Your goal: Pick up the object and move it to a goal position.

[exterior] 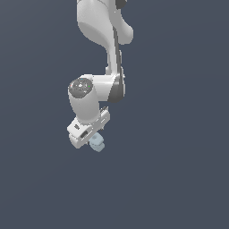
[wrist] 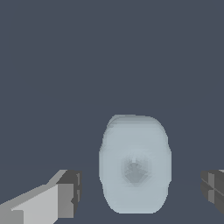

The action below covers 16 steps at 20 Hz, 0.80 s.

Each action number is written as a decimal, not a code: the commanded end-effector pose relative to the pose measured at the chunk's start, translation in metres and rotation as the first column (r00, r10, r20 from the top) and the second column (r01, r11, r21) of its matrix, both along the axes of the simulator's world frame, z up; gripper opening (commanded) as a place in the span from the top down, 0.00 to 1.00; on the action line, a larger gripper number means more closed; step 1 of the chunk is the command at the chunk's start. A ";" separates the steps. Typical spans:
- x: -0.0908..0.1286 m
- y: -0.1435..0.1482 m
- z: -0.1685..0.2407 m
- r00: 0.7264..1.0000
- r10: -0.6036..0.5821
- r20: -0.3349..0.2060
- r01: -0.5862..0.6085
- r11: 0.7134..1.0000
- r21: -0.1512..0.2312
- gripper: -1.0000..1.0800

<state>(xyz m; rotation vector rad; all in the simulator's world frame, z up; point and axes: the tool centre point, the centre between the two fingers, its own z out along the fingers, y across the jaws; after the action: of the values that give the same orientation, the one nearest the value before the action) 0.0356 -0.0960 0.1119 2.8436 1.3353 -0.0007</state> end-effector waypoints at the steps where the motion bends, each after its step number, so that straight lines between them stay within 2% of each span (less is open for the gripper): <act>1: 0.000 0.000 0.000 1.000 0.000 0.000 0.000 1.000 0.000 0.04; 11: -0.001 0.000 -0.042 1.000 0.004 0.000 -0.004 1.000 0.000 0.04; 16: 0.000 0.000 -0.050 1.000 0.004 0.000 -0.004 1.000 0.000 0.04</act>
<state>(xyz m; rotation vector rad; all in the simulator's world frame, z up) 0.0345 -0.0959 0.0624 2.8419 1.3421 -0.0025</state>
